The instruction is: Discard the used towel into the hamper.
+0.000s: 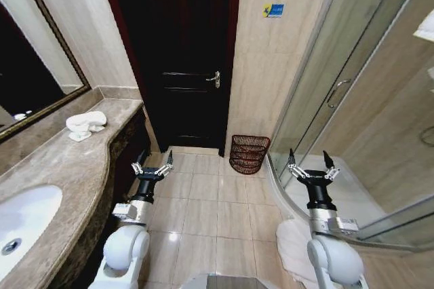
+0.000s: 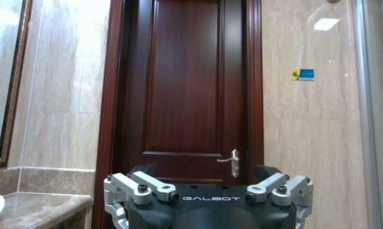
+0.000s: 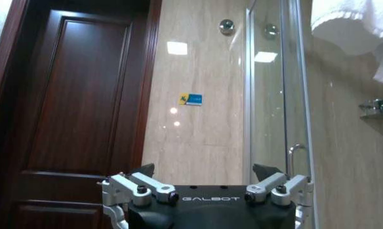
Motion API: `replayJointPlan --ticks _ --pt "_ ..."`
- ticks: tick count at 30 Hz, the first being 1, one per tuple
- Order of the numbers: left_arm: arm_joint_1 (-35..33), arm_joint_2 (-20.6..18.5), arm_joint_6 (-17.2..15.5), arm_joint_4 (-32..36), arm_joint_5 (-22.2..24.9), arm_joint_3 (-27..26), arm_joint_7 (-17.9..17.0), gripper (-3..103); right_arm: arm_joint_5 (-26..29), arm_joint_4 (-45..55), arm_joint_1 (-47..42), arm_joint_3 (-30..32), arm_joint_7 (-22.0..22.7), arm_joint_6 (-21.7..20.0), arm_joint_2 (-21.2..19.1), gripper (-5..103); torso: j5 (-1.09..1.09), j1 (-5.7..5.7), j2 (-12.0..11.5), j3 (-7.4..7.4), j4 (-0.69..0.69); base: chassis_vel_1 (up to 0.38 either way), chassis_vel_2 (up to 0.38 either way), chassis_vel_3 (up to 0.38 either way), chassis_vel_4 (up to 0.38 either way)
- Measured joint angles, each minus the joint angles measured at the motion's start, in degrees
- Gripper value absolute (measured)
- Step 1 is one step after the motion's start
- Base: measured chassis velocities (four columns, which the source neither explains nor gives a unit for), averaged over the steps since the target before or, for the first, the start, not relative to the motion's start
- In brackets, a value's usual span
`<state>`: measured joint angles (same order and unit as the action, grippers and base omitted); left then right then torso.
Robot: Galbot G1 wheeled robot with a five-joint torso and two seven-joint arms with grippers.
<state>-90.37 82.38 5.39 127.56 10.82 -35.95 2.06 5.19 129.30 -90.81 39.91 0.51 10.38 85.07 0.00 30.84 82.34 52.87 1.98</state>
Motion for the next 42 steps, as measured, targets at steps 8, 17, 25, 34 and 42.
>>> replayJointPlan --ticks 8,17,25,34,42 --pt "-0.1 0.3 -0.2 0.0 -0.1 0.1 0.0 98 -0.2 -0.5 0.2 0.2 -0.2 0.0 -0.1 100 0.0 -0.01 0.0 0.0 0.0 -0.093 0.08 0.092 -0.095" --pt "-0.1 0.3 -0.1 -0.1 -0.3 0.0 0.1 98 -0.2 -0.5 0.3 0.2 -0.2 0.0 0.0 100 0.0 0.0 0.0 0.0 0.0 -0.125 0.139 0.127 -0.136" --pt "-0.1 0.4 0.1 -0.3 -0.3 0.0 0.1 98 -0.1 -0.4 0.2 0.2 -0.3 0.1 0.0 100 0.0 0.0 0.0 0.0 0.0 -0.139 0.132 0.141 -0.144" --pt "-0.1 0.4 0.2 -0.3 -0.3 0.0 0.1 97 0.0 -0.4 0.2 0.3 -0.3 0.1 0.0 100 0.0 0.0 0.0 0.0 0.0 -0.125 0.13 0.132 -0.132" --pt "-0.2 0.4 0.2 -0.3 -0.3 0.1 0.1 97 0.0 -0.3 0.2 0.3 -0.3 0.2 0.0 100 0.0 0.0 0.0 0.0 0.0 -0.147 0.15 0.137 -0.138"
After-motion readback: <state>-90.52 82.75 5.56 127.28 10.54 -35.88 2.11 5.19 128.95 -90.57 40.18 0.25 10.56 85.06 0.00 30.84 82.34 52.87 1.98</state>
